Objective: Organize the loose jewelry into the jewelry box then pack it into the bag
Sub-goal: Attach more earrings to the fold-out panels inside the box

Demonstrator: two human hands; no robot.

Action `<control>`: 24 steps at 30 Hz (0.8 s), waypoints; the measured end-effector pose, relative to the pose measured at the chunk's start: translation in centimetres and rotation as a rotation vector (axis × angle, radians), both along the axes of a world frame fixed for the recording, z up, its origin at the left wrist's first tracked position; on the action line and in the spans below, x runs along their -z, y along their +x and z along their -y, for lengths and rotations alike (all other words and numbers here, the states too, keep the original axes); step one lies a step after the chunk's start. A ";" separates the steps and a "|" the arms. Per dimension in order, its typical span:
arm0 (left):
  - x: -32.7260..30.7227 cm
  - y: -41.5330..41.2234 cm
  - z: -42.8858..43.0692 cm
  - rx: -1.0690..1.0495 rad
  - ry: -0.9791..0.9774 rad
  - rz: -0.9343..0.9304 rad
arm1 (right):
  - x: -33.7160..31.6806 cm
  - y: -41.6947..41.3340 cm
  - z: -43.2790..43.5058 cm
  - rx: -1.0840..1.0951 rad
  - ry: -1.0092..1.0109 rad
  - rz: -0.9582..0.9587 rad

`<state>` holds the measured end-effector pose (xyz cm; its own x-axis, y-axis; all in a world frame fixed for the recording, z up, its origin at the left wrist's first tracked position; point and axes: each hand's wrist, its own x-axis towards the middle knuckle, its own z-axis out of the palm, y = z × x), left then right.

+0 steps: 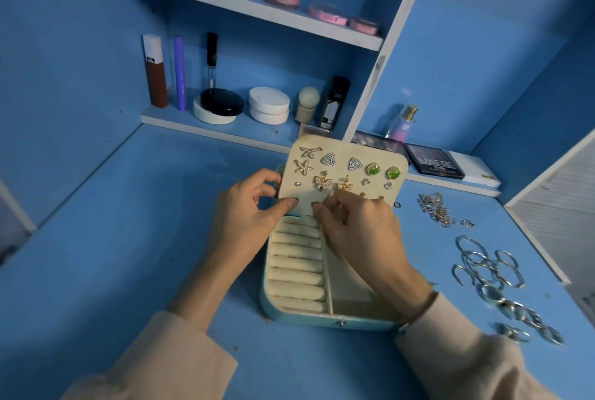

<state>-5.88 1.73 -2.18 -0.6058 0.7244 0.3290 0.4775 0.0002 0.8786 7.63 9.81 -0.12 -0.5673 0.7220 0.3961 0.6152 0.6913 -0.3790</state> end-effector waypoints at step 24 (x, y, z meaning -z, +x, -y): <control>0.9 -0.5 -0.3 -0.009 0.012 0.031 | -2.7 11.6 -5.7 -0.020 -0.272 0.295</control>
<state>-6.37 2.02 -3.04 -0.6224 0.7148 0.3189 0.4501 -0.0064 0.8929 19.20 15.53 2.54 -0.6434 0.7655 0.0102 0.7122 0.6034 -0.3588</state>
